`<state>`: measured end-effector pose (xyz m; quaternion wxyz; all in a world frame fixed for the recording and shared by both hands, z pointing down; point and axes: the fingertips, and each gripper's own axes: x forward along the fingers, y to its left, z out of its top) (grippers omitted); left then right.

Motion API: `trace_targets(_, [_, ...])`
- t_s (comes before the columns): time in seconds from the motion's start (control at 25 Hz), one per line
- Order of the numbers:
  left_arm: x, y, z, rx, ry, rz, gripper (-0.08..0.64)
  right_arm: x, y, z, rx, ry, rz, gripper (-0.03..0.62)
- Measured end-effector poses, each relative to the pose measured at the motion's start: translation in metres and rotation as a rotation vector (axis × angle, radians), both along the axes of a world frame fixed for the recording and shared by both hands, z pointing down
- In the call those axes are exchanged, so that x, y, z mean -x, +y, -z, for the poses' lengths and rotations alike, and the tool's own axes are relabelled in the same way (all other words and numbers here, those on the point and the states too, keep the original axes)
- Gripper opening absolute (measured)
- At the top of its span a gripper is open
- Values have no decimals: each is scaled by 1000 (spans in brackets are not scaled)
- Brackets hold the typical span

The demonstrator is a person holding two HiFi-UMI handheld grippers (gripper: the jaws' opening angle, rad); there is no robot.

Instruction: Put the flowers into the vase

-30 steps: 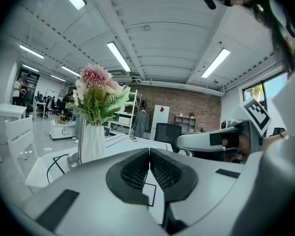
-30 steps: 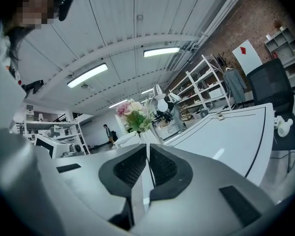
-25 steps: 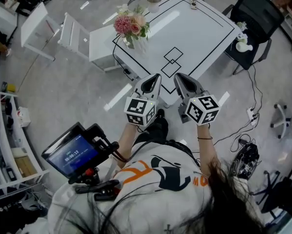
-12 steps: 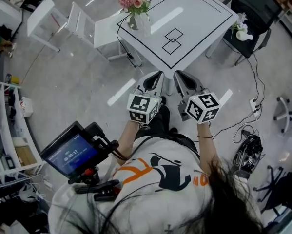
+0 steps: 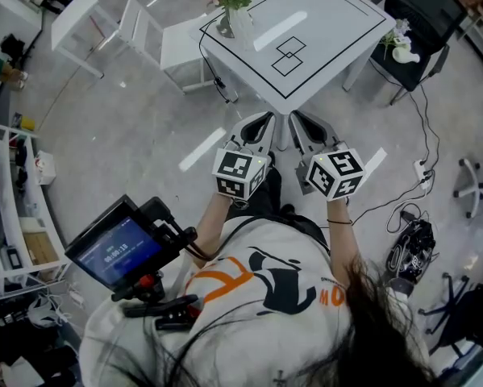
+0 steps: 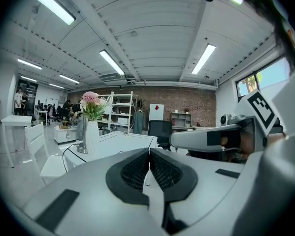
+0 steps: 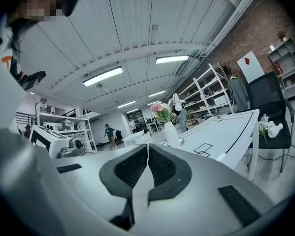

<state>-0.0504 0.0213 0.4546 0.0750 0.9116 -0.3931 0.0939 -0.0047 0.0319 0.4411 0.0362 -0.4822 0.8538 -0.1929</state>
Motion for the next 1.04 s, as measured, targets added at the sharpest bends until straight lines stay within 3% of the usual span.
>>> trace_targets(0.8, [0,-3,9,4,19,17,11,4,0,11,-13,42,11,17])
trace_targets(1.04, [-24,0,3,21,32,-47,12,-22,10,4,7,49,-64,17])
